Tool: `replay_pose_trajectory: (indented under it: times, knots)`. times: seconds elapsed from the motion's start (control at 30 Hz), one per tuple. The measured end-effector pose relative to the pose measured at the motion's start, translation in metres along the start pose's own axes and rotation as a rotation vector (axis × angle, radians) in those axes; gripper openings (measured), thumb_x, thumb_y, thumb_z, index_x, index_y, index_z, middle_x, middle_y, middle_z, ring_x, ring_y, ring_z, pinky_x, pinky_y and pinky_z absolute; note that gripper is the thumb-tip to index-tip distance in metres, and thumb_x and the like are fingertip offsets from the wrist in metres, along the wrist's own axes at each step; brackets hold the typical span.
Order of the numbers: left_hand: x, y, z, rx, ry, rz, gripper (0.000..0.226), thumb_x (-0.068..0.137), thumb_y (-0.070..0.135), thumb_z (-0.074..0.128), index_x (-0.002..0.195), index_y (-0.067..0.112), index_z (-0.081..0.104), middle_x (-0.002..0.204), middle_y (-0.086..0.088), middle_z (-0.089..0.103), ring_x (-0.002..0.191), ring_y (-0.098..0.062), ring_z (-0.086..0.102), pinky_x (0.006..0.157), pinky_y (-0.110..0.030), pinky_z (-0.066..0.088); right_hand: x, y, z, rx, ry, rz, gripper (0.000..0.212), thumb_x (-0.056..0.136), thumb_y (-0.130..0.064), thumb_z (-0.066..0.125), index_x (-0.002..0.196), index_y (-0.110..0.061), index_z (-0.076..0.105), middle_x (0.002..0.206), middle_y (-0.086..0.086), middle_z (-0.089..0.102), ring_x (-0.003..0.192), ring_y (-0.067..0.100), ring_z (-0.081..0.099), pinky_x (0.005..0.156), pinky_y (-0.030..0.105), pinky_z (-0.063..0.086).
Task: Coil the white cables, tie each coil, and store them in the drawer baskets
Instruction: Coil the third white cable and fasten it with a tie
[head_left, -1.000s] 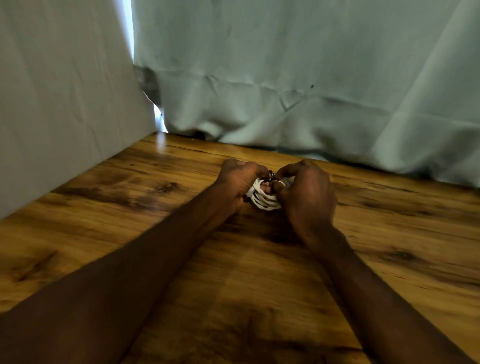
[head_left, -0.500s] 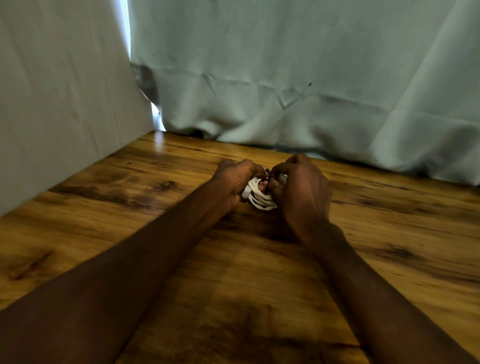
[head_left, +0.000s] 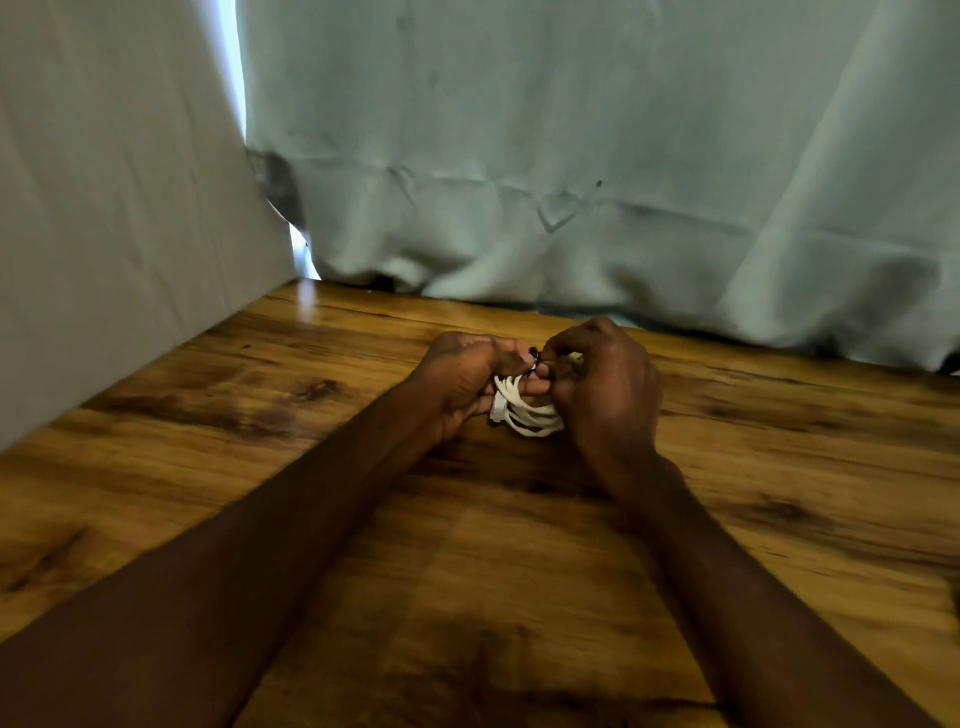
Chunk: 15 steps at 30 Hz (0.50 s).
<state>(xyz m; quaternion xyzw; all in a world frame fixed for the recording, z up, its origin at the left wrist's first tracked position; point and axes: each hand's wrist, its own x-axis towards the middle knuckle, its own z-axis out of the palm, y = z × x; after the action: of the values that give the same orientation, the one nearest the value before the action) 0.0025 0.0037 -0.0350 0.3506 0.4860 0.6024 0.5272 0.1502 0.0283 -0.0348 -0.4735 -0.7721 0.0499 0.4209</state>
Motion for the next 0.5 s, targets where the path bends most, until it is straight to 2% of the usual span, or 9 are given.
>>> replay_pose_trajectory:
  times: [0.07,0.17,0.2,0.27,0.33,0.4,0.43,0.5]
  knots:
    - [0.001,-0.001,0.001,0.011,-0.036,0.035,0.023,0.091,-0.008,0.064,0.114,-0.006,0.069,0.103,-0.025,0.075,0.076,-0.027,0.077,0.065,-0.035,0.064,0.001,0.006,0.003,0.177,0.039,0.042,0.03,0.073,-0.017,0.083,0.099,-0.03,0.075,0.098,-0.007,0.068,0.09,0.017,0.066,0.068,0.032,0.046]
    - [0.003,-0.003,0.002,0.029,-0.05,0.122,0.023,0.092,-0.007,0.065,0.115,-0.002,0.069,0.099,-0.024,0.076,0.075,-0.025,0.077,0.076,-0.04,0.065,0.007,0.016,0.007,0.494,0.007,0.209,0.047,0.077,-0.011,0.083,0.116,-0.034,0.069,0.092,-0.004,0.072,0.085,0.017,0.072,0.077,0.034,0.058]
    - [0.004,-0.003,0.002,0.03,-0.047,0.165,0.024,0.092,-0.008,0.064,0.115,-0.002,0.069,0.097,-0.023,0.076,0.074,-0.025,0.077,0.08,-0.042,0.064,0.01,0.018,0.008,0.63,-0.046,0.286,0.041,0.082,-0.009,0.082,0.118,-0.026,0.07,0.095,0.004,0.075,0.088,0.021,0.074,0.081,0.036,0.06]
    - [0.005,-0.003,0.003,0.037,-0.038,0.242,0.024,0.092,-0.01,0.062,0.114,-0.002,0.068,0.095,-0.024,0.075,0.071,-0.025,0.076,0.081,-0.042,0.063,0.013,0.019,0.009,0.949,-0.16,0.414,0.018,0.092,-0.001,0.071,0.109,-0.005,0.074,0.098,0.021,0.077,0.088,0.032,0.074,0.088,0.044,0.059]
    - [0.007,-0.004,0.004,0.053,-0.028,0.289,0.029,0.091,-0.009,0.066,0.119,-0.003,0.066,0.097,-0.025,0.075,0.072,-0.026,0.075,0.077,-0.042,0.064,0.014,0.02,0.01,1.112,-0.211,0.475,0.014,0.097,0.003,0.063,0.104,0.004,0.075,0.097,0.029,0.075,0.085,0.036,0.072,0.088,0.047,0.058]
    - [0.007,-0.006,0.006,0.147,-0.03,0.303,0.039,0.085,-0.006,0.074,0.123,-0.002,0.063,0.098,-0.02,0.074,0.071,-0.022,0.072,0.065,-0.035,0.061,0.015,0.021,0.01,1.173,-0.185,0.542,0.015,0.098,0.002,0.062,0.105,0.007,0.074,0.095,0.029,0.075,0.083,0.039,0.072,0.085,0.046,0.06]
    - [0.007,-0.007,0.006,0.214,-0.035,0.297,0.04,0.083,-0.004,0.077,0.121,-0.002,0.064,0.096,-0.017,0.074,0.065,-0.017,0.07,0.057,-0.029,0.056,0.016,0.023,0.009,1.199,-0.165,0.579,0.015,0.098,0.0,0.062,0.106,0.008,0.073,0.091,0.026,0.075,0.08,0.037,0.072,0.083,0.045,0.06]
    - [0.007,-0.009,0.006,0.306,-0.022,0.269,0.033,0.083,-0.004,0.077,0.115,-0.004,0.067,0.091,-0.017,0.074,0.058,-0.014,0.065,0.051,-0.026,0.049,0.017,0.023,0.003,1.215,-0.148,0.64,0.014,0.1,-0.005,0.062,0.104,0.004,0.073,0.079,0.014,0.071,0.069,0.025,0.068,0.076,0.041,0.059]
